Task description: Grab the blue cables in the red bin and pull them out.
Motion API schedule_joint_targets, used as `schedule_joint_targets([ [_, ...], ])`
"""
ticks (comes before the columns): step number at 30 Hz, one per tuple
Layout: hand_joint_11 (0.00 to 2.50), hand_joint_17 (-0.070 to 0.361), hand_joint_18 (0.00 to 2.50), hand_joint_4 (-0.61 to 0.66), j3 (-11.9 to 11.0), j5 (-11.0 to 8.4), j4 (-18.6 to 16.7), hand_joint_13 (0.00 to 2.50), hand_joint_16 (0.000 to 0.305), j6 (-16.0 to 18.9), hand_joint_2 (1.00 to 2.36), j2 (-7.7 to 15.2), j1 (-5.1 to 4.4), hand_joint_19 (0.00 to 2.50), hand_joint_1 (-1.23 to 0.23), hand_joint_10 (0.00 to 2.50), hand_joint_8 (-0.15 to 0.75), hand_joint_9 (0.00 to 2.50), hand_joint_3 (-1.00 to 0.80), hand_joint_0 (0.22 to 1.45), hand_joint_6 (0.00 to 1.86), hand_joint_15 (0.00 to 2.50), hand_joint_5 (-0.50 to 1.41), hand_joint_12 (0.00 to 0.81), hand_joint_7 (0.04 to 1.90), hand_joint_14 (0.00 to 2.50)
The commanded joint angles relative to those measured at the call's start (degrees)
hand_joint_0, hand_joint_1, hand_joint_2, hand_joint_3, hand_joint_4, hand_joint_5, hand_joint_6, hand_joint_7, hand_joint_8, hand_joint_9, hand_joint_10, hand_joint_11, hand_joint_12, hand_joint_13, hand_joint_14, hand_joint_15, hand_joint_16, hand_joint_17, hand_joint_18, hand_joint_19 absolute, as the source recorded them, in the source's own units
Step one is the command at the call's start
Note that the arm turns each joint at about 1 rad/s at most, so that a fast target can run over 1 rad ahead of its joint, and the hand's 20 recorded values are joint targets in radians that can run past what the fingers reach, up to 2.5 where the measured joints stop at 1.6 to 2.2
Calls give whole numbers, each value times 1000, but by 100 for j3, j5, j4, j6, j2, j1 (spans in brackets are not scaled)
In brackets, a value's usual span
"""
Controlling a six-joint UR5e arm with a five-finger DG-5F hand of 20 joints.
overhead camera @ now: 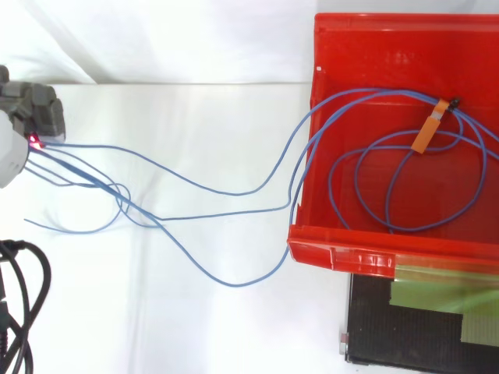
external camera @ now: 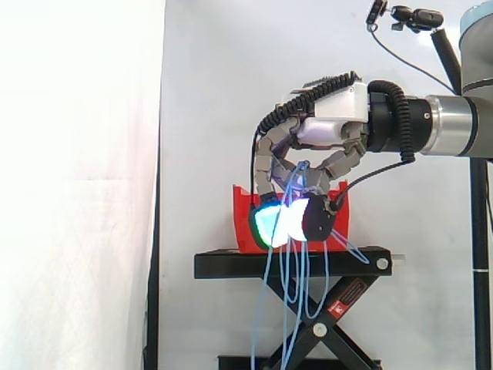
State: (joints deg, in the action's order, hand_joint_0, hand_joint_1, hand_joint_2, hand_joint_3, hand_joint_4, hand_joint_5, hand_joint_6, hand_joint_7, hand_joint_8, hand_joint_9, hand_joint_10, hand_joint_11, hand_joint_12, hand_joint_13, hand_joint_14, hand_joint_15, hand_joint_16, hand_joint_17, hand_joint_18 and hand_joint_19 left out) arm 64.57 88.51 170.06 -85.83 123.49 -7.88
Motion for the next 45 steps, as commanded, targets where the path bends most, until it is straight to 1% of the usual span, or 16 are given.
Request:
schedule_joint_targets([
  [1, 503, 89, 1077, 279, 3, -1, 1, 981, 40, 54, 1000, 0, 6, 1245, -983, 2500, 315, 600, -1000, 853, 850, 447, 687, 358, 393, 2500],
  [5, 501, 90, 1071, 278, -6, -1, 1, 975, 40, 159, 1000, 0, -3, 1253, -996, 2500, 313, 594, -1000, 864, 909, 458, 644, 357, 360, 2500],
  [12, 498, 90, 1061, 276, 3, -10, 1, 963, 40, 247, 1000, 0, -3, 1256, -1007, 2500, 316, 575, -1000, 887, 951, 457, 586, 352, 329, 2500],
  [22, 497, 91, 1050, 274, 3, -10, 1, 954, 41, 247, 1000, 0, -3, 1268, -1004, 2500, 315, 556, -1000, 893, 889, 451, 556, 351, 357, 2500],
  [31, 489, 89, 1053, 268, 3, -10, 1, 953, 40, 335, 1000, 9, -3, 1276, -1014, 2500, 308, 554, -1000, 907, 894, 446, 540, 351, 345, 2500],
  [34, 485, 90, 1055, 270, 3, -10, 1, 953, 40, 352, 1000, 0, -3, 1297, -1017, 2500, 315, 555, -1000, 929, 898, 445, 536, 351, 336, 2500],
  [37, 490, 89, 1058, 263, 3, -10, 1, 954, 40, 379, 1005, 0, -3, 1288, -1008, 2500, 306, 548, -872, 967, 900, 424, 533, 350, 339, 2500],
  [41, 481, 88, 1056, 259, 3, -10, 1, 951, 39, 396, 1010, 0, -3, 1290, -1004, 2500, 307, 543, -750, 990, 903, 440, 531, 350, 335, 2500],
  [45, 480, 90, 1051, 260, 3, -10, 1, 950, 40, 414, 1010, 0, 6, 1296, -994, 2500, 314, 541, -733, 994, 894, 433, 530, 350, 339, 2500],
])
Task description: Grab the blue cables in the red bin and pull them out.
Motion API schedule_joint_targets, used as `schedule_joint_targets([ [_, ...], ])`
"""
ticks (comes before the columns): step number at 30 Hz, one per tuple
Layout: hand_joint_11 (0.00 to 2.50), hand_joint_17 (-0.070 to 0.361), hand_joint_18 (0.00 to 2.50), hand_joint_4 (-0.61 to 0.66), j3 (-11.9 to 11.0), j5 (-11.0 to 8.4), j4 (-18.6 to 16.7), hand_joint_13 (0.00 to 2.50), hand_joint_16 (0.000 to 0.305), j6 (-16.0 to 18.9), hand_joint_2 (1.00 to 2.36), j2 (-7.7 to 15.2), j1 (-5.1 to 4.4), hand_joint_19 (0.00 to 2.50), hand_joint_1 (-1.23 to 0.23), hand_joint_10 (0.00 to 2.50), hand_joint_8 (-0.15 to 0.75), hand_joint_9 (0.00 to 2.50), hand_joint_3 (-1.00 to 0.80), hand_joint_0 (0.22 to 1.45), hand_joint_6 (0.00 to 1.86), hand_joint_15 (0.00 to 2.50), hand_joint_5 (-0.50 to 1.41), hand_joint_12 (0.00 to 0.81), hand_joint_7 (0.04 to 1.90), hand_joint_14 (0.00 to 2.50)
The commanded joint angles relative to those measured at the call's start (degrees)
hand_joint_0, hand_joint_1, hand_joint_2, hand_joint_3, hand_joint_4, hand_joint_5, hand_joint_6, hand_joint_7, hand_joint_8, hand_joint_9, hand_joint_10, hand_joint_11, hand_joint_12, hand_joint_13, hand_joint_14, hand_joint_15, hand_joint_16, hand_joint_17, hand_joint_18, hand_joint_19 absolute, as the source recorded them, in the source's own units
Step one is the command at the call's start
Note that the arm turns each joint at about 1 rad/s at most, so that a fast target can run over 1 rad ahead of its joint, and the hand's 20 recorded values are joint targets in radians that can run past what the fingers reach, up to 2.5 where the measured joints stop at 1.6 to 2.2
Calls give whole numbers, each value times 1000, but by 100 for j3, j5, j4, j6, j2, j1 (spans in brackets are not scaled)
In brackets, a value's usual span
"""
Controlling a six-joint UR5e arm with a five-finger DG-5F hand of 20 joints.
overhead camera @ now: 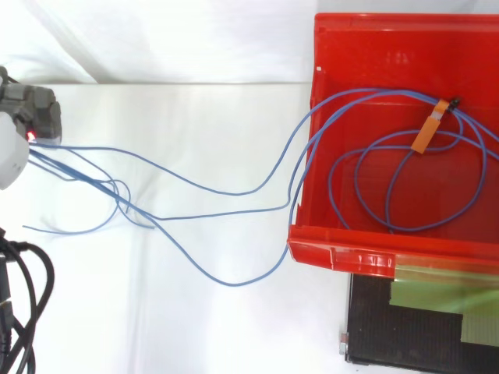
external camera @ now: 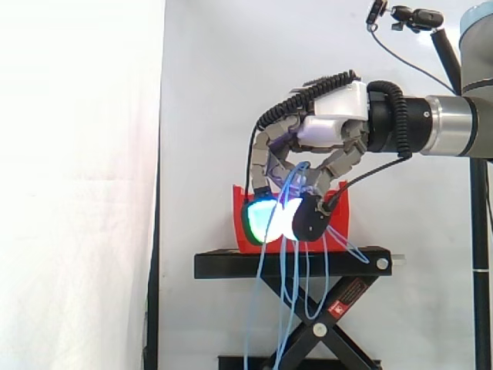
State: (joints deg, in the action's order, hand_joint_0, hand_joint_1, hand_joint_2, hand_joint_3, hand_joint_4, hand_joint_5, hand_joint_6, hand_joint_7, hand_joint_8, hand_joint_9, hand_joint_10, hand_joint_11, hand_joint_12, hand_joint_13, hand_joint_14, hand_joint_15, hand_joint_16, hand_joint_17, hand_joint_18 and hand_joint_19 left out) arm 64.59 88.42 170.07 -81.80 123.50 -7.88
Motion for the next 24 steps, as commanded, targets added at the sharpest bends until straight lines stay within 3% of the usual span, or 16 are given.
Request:
schedule_joint_targets([
  [1, 477, 89, 1050, 260, 1, 0, 0, 948, 40, 11, 1009, -1, -3, 1300, -990, 2500, 314, 542, -746, 993, 892, 440, 529, 350, 341, 2500],
  [10, 483, 89, 1037, 263, 1, 0, 0, 944, 40, 20, 1005, -1, 6, 1285, -960, 2500, 314, 536, -880, 959, 842, 432, 540, 349, 360, 2500],
  [14, 466, 88, 1038, 254, 1, 0, 0, 943, 39, 99, 1009, 7, -3, 1288, -946, 2500, 315, 538, -791, 995, 826, 430, 544, 346, 358, 2500],
  [24, 475, 90, 1019, 262, 1, -44, 70, 938, 40, 1373, 1008, -1, 6, 1277, -903, 2500, 314, 534, -814, 956, 717, 428, 573, 347, 427, 2500],
])
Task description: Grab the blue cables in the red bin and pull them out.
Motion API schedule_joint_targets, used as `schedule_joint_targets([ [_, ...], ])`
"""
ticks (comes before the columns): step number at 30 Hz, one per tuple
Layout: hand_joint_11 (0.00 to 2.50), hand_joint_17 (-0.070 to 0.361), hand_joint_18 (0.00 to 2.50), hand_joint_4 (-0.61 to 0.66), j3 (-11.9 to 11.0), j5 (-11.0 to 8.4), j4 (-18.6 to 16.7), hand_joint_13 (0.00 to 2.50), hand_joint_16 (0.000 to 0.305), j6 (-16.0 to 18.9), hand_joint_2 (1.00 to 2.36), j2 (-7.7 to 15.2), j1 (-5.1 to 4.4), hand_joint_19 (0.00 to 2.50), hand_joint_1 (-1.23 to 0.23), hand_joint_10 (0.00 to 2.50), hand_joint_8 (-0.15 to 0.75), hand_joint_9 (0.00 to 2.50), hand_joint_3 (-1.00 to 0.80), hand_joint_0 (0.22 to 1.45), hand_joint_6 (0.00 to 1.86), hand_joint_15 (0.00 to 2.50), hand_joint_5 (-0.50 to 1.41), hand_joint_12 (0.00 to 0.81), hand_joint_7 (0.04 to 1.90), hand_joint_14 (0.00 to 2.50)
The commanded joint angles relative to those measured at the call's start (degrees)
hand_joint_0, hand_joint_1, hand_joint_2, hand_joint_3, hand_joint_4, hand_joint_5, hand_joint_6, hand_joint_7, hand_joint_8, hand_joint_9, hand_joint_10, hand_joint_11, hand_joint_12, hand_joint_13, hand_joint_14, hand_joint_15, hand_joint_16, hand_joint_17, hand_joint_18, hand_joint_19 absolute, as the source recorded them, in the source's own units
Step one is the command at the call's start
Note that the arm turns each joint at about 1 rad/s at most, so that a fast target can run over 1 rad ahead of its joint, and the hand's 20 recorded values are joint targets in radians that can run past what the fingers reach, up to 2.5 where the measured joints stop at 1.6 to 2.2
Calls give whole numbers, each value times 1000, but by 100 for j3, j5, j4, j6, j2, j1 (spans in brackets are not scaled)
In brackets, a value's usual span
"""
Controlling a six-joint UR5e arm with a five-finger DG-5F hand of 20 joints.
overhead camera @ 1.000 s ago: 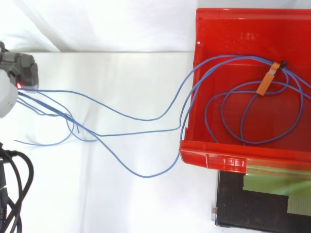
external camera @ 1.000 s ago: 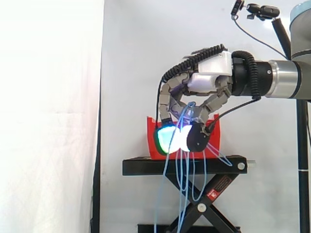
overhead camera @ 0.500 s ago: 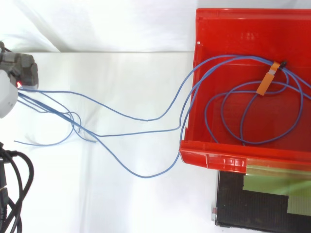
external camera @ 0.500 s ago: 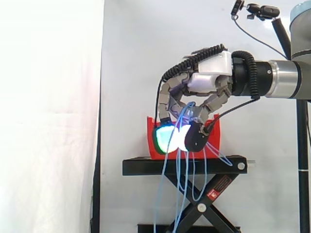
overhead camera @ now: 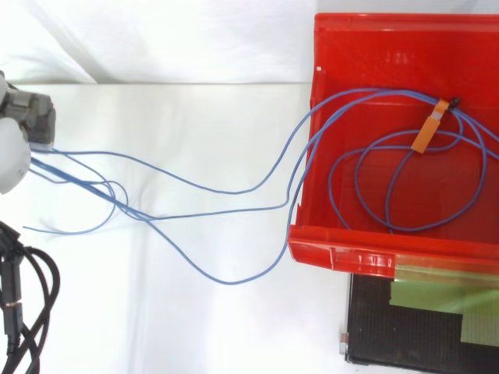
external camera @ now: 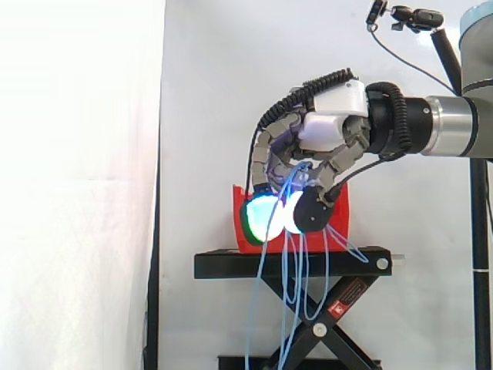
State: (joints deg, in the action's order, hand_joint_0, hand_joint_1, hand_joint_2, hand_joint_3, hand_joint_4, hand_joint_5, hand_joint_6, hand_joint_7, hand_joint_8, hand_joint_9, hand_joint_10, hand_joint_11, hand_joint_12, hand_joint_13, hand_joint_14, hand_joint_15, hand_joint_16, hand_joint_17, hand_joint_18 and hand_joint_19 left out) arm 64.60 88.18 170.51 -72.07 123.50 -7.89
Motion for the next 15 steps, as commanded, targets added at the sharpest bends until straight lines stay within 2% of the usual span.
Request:
schedule_joint_targets([
  [1, 499, 89, 1018, 264, 0, -29, 53, 938, 40, 584, 1007, -1, -2, 1276, -904, 2500, 314, 532, -824, 953, 704, 427, 574, 346, 437, 2500],
  [6, 480, 89, 1013, 265, 0, -29, 114, 935, 39, 1085, 1005, -1, 7, 1265, -914, 2500, 315, 534, -854, 942, 677, 424, 577, 345, 450, 2500],
  [7, 479, 89, 1010, 265, 0, -29, 167, 935, 39, 1340, 1005, -1, 7, 1272, -914, 2500, 313, 534, -858, 939, 674, 417, 578, 344, 451, 2500],
  [9, 476, 88, 1013, 269, 0, -38, 193, 933, 39, 1542, 1005, -1, -2, 1272, -918, 2500, 313, 533, -873, 931, 667, 444, 579, 345, 456, 2500],
  [13, 476, 88, 1012, 267, 0, -38, 237, 932, 39, 1885, 1003, -1, 7, 1279, -928, 2500, 313, 533, -914, 915, 657, 444, 580, 345, 460, 2500],
  [15, 475, 89, 1012, 268, -9, -38, 246, 931, 40, 1929, 1003, -1, -2, 1278, -927, 2500, 313, 532, -929, 912, 654, 444, 581, 345, 457, 2500],
])
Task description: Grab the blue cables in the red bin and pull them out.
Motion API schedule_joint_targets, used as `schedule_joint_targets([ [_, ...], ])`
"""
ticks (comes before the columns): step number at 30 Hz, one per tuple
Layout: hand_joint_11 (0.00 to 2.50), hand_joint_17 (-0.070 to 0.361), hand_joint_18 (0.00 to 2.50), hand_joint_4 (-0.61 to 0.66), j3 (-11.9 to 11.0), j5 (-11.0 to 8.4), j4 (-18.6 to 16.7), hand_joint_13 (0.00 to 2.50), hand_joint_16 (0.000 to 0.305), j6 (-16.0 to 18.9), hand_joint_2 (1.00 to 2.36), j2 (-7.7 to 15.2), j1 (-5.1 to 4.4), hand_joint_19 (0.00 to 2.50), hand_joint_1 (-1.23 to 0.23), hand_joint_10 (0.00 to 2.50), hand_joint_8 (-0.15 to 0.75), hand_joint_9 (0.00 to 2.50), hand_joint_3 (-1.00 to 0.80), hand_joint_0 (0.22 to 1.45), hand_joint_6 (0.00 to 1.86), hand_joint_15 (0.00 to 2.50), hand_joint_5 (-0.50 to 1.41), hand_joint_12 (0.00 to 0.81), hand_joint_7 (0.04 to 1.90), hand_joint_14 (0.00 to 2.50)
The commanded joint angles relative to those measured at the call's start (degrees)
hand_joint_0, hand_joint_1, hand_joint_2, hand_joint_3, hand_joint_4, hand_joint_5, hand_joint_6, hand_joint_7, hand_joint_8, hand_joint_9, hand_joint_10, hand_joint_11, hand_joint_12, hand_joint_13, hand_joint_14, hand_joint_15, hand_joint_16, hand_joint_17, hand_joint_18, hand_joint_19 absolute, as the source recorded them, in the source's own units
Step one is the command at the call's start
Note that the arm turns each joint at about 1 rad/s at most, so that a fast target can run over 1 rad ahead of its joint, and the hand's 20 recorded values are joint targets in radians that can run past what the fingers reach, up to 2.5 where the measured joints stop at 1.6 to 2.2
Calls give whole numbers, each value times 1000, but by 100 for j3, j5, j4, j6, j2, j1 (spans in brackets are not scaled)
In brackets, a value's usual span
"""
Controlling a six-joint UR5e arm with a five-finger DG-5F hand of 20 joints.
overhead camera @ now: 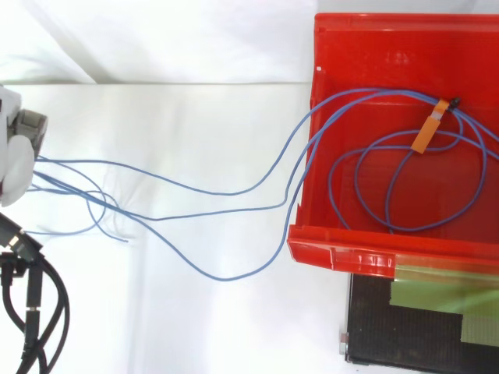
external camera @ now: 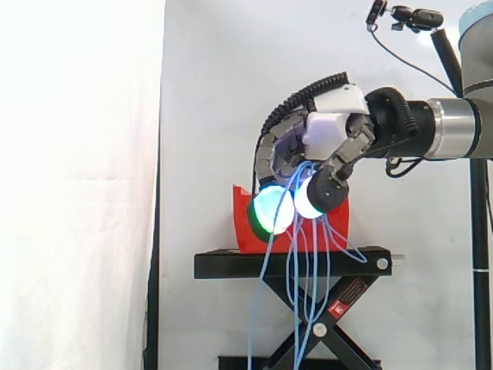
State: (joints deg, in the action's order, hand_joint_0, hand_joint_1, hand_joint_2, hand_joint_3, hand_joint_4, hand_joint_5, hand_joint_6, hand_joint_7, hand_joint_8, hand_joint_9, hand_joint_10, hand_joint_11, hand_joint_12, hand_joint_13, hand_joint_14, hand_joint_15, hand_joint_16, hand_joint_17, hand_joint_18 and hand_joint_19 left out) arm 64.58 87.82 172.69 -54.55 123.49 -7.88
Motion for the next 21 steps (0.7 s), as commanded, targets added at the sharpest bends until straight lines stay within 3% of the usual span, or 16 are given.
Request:
schedule_joint_targets([
  [1, 475, 91, 1012, 274, 2, -1, 36, 932, 40, 212, 1003, 0, -3, 1275, -927, 2500, 313, 532, -931, 910, 653, 444, 581, 345, 459, 2500],
  [5, 480, 89, 1010, 273, 2, -1, 115, 931, 39, 344, 1000, 0, -3, 1275, -916, 2500, 313, 532, -1000, 878, 638, 442, 586, 345, 463, 2500],
  [21, 441, 105, 1003, 326, 2, -54, 159, 973, 47, 564, 1000, 9, -29, 1020, -842, 2500, 341, 565, -1000, 723, 587, 382, 631, 368, 477, 2500],
])
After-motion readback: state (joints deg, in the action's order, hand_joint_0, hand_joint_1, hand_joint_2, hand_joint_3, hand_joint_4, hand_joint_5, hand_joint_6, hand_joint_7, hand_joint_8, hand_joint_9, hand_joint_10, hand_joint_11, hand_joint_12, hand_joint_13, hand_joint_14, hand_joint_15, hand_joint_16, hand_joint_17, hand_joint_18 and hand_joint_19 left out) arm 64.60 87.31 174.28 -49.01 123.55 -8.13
